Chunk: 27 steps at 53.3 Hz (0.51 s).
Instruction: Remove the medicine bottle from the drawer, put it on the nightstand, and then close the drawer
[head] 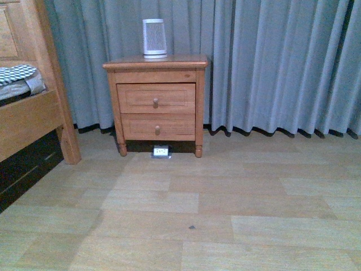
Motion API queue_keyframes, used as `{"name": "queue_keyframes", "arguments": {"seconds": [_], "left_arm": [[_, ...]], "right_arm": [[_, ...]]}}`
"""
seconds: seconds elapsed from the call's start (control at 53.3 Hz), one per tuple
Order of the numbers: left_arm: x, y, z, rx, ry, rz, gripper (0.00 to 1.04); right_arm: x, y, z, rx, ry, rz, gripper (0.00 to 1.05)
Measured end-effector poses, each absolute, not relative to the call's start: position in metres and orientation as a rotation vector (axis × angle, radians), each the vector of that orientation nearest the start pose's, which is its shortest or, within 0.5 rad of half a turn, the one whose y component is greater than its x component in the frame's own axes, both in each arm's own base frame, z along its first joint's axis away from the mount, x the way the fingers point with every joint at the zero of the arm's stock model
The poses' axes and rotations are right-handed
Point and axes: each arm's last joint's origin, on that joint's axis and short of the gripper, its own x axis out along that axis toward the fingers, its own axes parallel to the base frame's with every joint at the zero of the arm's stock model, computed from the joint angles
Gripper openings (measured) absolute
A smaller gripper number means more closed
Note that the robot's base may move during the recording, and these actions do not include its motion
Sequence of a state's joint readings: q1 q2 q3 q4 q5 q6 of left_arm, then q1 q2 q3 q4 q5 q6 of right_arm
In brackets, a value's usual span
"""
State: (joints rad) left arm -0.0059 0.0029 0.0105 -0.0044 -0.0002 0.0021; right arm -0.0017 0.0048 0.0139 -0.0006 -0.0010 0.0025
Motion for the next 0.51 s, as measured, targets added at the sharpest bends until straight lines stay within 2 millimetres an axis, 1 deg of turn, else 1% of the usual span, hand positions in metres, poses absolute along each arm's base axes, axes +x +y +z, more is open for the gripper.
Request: {"name": "queue_keyframes", "arguments": {"seconds": [0.507], "left_arm": [[0.0972,-0.0006,0.1664,0.002,-0.003,-0.006,0.98]], "right_arm": [[0.0971,-0.0001,0.1678,0.002,-0.009,-0.001,0.98]]}}
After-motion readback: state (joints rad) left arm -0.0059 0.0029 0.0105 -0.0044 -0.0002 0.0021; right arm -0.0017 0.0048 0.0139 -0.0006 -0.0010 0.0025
